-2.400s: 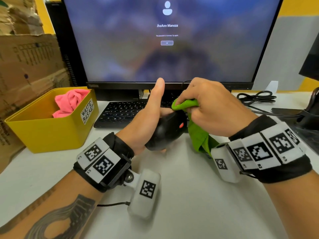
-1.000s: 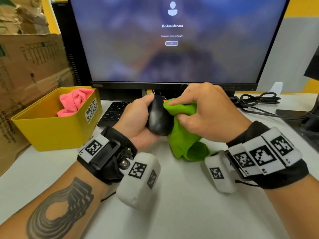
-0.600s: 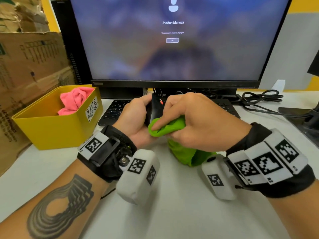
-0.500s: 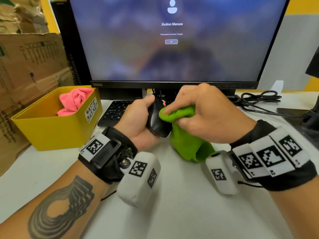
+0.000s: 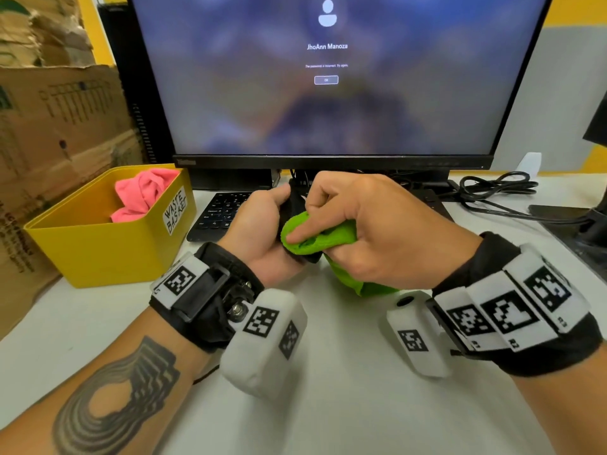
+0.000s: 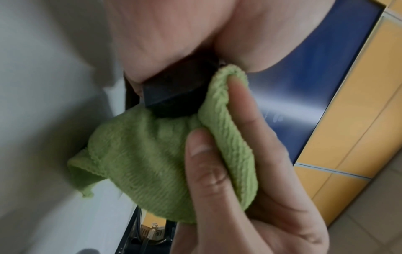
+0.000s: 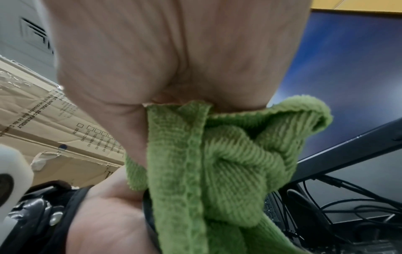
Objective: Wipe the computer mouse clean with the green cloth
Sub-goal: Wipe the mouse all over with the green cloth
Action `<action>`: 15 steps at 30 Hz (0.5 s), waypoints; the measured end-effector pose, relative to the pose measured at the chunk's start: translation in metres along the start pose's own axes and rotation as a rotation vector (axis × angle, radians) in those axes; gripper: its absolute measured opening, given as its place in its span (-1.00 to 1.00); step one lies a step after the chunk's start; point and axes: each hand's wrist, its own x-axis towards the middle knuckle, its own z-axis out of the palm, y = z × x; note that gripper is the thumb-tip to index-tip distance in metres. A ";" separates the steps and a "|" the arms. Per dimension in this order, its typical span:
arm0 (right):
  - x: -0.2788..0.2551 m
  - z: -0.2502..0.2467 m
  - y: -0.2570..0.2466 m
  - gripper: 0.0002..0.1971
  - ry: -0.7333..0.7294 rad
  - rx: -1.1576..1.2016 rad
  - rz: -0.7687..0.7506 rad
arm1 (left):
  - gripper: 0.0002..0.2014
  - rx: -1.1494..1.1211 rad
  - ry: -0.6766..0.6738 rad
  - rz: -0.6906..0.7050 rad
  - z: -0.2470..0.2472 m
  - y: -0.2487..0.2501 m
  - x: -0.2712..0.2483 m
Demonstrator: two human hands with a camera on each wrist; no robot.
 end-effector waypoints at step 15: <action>-0.002 -0.009 0.020 -0.61 0.007 -0.145 0.181 | -0.43 -0.208 -0.021 -0.039 -0.007 0.011 0.008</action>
